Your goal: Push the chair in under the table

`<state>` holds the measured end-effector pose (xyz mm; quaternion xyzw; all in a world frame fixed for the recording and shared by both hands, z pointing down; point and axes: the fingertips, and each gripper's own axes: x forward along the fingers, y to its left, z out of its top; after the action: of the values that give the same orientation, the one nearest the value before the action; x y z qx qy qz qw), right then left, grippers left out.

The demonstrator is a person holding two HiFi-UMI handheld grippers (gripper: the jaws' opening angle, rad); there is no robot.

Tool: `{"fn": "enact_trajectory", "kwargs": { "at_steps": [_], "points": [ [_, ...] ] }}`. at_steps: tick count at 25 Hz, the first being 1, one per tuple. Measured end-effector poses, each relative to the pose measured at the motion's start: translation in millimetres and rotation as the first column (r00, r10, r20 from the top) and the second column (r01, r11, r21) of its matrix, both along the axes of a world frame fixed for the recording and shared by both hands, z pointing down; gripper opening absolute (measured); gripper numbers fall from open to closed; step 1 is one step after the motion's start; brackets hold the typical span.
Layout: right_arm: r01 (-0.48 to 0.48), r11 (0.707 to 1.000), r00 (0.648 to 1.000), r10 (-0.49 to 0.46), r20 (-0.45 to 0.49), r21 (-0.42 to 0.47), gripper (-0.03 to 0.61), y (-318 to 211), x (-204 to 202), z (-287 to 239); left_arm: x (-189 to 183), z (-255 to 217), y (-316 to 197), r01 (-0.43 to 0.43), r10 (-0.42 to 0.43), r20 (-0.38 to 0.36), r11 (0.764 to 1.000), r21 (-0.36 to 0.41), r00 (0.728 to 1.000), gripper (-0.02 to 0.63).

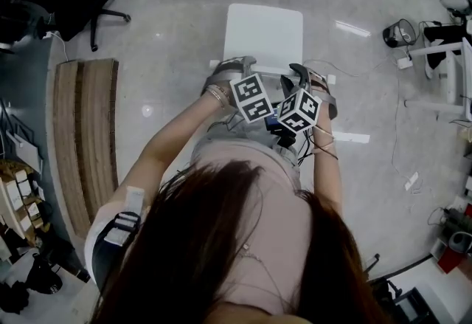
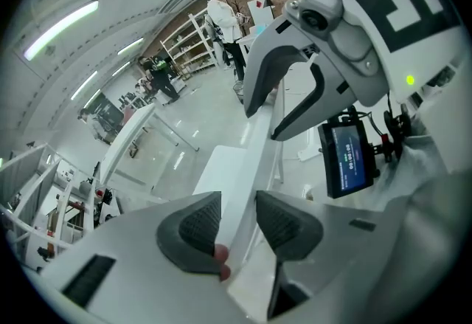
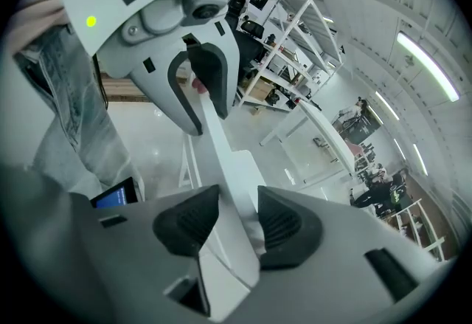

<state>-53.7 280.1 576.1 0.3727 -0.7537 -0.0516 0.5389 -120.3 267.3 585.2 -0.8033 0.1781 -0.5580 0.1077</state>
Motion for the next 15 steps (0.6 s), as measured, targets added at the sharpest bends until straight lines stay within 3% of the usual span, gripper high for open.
{"fn": "enact_trajectory", "kwargs": {
  "at_steps": [15],
  "points": [
    [0.004, 1.0, 1.0, -0.004, 0.024, 0.011, 0.17, -56, 20, 0, 20, 1, -55, 0.027, -0.027, -0.006, 1.0, 0.011, 1.0, 0.156]
  ]
}}
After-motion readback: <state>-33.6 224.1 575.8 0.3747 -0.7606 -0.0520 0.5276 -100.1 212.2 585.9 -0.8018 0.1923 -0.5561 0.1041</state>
